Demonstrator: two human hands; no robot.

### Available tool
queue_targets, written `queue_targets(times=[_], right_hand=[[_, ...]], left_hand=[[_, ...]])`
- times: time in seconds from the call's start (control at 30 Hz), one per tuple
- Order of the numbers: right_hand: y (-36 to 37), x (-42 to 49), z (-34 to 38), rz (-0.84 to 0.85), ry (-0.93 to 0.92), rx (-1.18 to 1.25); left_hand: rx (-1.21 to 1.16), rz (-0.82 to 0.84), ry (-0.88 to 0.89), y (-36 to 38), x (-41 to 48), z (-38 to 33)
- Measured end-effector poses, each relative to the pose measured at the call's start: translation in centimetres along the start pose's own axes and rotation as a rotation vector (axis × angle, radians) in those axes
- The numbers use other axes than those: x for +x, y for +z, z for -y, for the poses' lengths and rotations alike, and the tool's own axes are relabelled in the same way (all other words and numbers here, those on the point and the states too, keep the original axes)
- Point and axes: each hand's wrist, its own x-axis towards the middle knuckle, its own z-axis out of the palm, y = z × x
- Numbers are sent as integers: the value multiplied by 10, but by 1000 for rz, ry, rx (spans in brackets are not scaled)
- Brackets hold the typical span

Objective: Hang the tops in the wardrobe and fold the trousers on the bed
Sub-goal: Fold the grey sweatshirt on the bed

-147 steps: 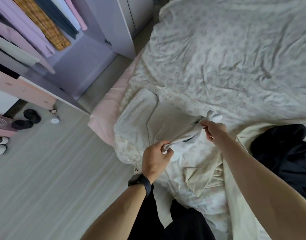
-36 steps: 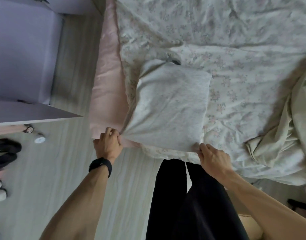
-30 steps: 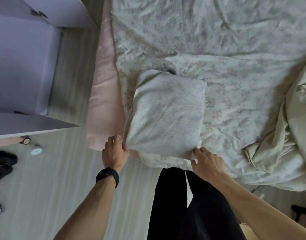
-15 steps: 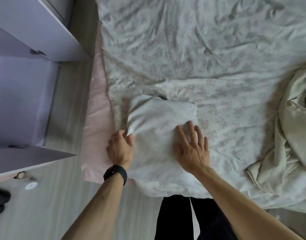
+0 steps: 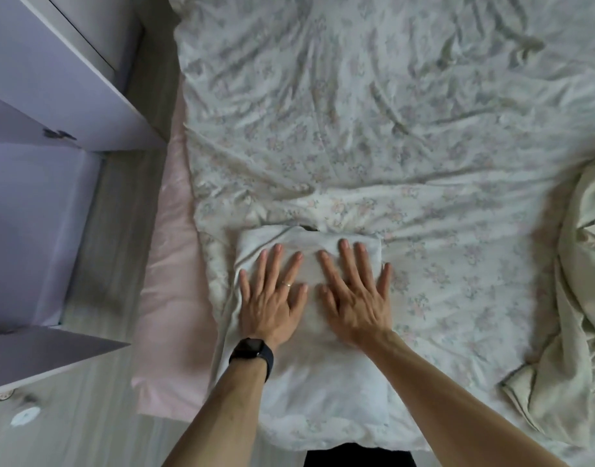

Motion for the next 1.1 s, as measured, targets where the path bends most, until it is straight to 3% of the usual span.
queue_targets(times=[0.2, 0.3, 0.4, 0.5, 0.7, 0.9, 1.1], right_hand=[[14, 5, -2, -18, 43, 32], [14, 4, -3, -13, 91, 42], [12, -12, 4, 2, 190, 109], [9, -43, 9, 11, 297, 238], [-1, -104, 11, 0, 420, 451], [-7, -82, 23, -24, 417, 472], [27, -82, 45, -131, 400, 161]], left_hand=[[-40, -26, -120, 16, -5, 23], [-111, 42, -270, 17, -20, 45], [-165, 133, -304, 2, -34, 50], [-208, 50, -309, -23, -45, 37], [-545, 207, -362, -49, -46, 36], [-451, 75, -301, -33, -38, 34], [-233, -86, -217, -22, -59, 3]])
